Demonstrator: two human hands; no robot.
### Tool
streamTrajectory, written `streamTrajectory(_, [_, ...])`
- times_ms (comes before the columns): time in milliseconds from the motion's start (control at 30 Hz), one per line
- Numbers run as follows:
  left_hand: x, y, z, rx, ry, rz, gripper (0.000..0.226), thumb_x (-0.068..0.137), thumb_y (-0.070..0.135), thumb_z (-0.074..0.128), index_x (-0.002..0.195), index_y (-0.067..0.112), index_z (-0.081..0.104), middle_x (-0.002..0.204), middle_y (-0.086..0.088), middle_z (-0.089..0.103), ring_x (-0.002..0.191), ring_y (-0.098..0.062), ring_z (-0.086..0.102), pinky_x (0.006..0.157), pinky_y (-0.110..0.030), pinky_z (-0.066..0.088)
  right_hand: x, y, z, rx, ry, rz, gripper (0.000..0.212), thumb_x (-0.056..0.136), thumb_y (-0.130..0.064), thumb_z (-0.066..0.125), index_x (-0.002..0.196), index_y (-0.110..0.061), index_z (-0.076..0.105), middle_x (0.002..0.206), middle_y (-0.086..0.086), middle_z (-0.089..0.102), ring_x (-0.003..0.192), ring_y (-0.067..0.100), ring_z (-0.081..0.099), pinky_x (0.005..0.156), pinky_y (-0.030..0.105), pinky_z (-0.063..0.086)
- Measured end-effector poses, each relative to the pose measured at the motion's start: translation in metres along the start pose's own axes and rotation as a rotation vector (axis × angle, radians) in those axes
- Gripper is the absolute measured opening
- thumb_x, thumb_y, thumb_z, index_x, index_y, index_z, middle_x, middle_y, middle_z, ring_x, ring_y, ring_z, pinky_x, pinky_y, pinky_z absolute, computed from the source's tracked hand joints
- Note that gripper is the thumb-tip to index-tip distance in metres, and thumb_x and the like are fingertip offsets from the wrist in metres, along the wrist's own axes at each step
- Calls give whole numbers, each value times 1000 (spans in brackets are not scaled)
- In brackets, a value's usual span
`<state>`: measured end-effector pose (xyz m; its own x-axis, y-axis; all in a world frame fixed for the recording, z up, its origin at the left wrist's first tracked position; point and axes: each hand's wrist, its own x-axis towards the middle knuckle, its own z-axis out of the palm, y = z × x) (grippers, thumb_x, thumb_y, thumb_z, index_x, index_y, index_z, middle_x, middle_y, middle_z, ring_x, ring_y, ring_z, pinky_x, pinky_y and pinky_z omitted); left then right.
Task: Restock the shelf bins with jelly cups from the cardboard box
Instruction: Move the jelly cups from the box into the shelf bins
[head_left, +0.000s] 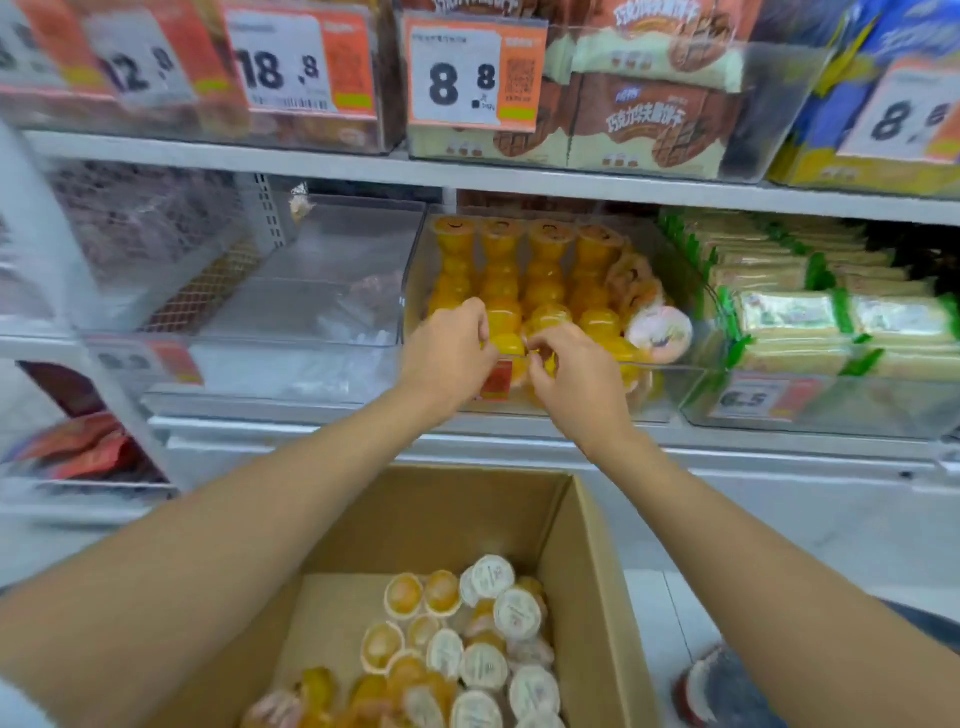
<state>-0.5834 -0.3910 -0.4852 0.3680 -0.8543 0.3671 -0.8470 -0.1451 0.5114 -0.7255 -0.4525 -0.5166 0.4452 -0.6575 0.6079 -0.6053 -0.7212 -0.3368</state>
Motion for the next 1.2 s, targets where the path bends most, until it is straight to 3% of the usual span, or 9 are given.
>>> streamTrajectory(200, [-93,-76,16,-32,-209,-169,11,79,17,57,75,23,49,64,7,56,67,-21,57,60,-34,46,-90,-28,48,79,-448,90,17,88,-17,56,102,-16,67,99,-1,64,88,20,61,70,30,46])
streamTrajectory(467, [-199,-224,79,183,-836,-594,9,86,12,54,87,22,56,90,4,57,86,-16,54,72,-28,47,-198,-37,167,94,-1112,201,32,88,-18,57,120,-21,62,122,2,61,106,23,60,82,32,51])
streamTrajectory(600, [-249,-301,100,218,-1141,-773,7,83,19,66,86,13,64,91,1,65,89,-13,58,64,-21,48,-241,-60,217,159,-1293,258,33,83,-27,59,115,-22,65,113,4,67,102,26,63,82,37,54])
streamTrajectory(667, [-268,-325,116,237,-1237,-803,29,70,27,74,95,13,70,98,-2,68,90,-17,63,69,-25,52,-261,-77,237,225,-1370,298,36,80,-42,61,108,-21,68,106,5,69,98,27,65,80,38,55])
streamTrajectory(833, [-280,-318,121,287,-1357,-786,26,75,24,76,97,16,67,105,-2,67,98,-19,64,82,-28,53,-310,-104,278,121,-1464,50,60,80,-64,58,117,-16,62,121,10,59,121,29,47,100,42,39])
streamTrajectory(900, [-277,-319,124,322,-1352,-664,12,87,19,66,80,14,58,90,-2,63,79,-17,61,61,-14,51,-316,-111,288,-22,-1501,-126,65,85,-62,54,127,-13,55,136,10,48,134,30,29,111,46,22])
streamTrajectory(967, [-281,-313,125,318,-1299,-669,28,94,11,54,67,12,47,71,-6,50,59,-17,46,34,-13,37,-316,-115,295,-66,-1602,-157,66,87,-60,55,135,-15,50,149,8,36,143,30,14,116,51,9])
streamTrajectory(1100, [-282,-319,120,383,-1341,-503,9,83,16,67,83,13,58,90,-6,62,77,-19,57,65,-26,42,-303,-116,290,105,-1488,56,72,75,-58,68,129,-13,52,137,10,49,138,26,30,116,42,16])
streamTrajectory(1200, [-268,-308,104,163,-1130,-668,49,69,25,79,113,20,59,108,1,64,98,-16,62,77,-27,52,-285,-107,265,283,-1214,249,72,75,-35,71,138,-13,42,130,8,49,124,27,45,100,35,39])
